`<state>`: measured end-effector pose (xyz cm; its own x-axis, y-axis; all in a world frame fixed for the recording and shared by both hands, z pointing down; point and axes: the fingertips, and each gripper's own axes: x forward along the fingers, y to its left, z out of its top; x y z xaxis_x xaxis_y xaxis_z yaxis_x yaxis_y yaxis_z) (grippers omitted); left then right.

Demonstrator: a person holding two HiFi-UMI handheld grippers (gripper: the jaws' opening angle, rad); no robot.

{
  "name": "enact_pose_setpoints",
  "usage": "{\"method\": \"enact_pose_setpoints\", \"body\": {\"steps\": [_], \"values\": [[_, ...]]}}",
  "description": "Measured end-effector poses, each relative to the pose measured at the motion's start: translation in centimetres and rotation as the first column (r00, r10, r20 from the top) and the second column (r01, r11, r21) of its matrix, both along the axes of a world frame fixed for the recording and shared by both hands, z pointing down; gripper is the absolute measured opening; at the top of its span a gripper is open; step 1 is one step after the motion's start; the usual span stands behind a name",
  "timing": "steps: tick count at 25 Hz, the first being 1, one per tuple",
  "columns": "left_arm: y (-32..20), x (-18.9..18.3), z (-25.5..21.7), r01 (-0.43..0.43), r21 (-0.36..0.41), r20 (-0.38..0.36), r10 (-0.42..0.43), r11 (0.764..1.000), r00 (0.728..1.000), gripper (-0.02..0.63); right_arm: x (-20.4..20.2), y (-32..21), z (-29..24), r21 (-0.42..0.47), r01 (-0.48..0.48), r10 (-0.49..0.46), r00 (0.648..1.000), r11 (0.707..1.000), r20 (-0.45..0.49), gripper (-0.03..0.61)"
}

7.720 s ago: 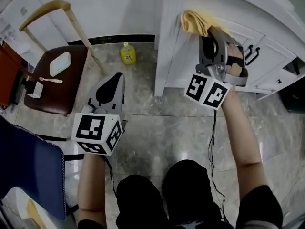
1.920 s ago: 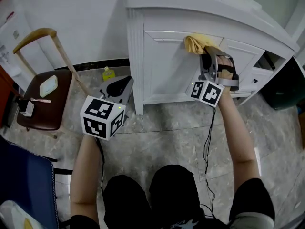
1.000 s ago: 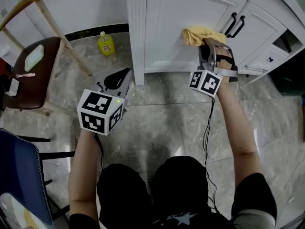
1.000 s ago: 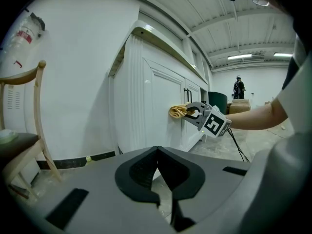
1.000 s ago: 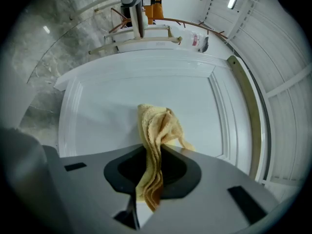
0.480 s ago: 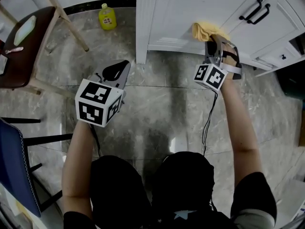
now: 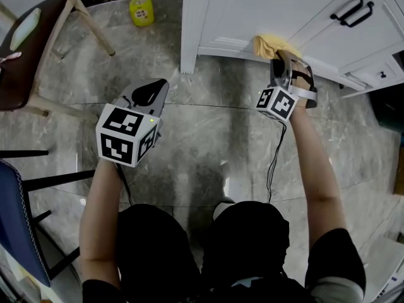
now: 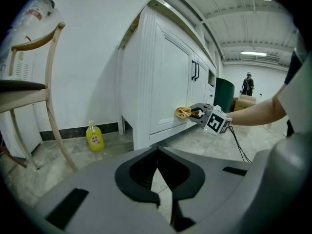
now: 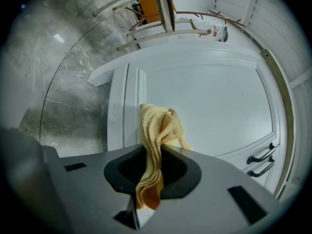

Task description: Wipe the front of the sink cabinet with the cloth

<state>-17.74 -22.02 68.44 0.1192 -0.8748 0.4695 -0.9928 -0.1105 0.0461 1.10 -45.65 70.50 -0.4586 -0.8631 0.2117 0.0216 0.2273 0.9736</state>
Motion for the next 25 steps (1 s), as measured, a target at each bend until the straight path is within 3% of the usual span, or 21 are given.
{"method": "enact_pose_setpoints", "body": {"steps": [7, 13, 21, 25], "values": [[1.1, -1.1, 1.3, 0.029, -0.015, -0.025, -0.029, 0.999, 0.999, 0.017, -0.4, 0.8, 3.7, -0.081, 0.004, -0.007, 1.0, 0.997, -0.029, 0.063], [2.2, -2.3, -2.3, 0.075, 0.001, -0.059, -0.075, 0.997, 0.995, 0.017, -0.6, 3.3, 4.3, -0.169, 0.001, -0.013, 0.997, 0.986, -0.07, 0.063], [4.0, -0.6, -10.5, 0.121, -0.09, -0.108, -0.13, 0.989, 0.986, 0.017, 1.6, 9.1, -4.1, -0.3, 0.005, -0.02, 0.999, 0.954, -0.048, 0.063], [6.1, 2.5, -14.8, 0.119, -0.151, -0.142, -0.141, 0.981, 0.98, 0.017, 3.7, 12.5, -10.0, -0.351, 0.01, -0.024, 0.999, 0.936, -0.035, 0.063]]}}
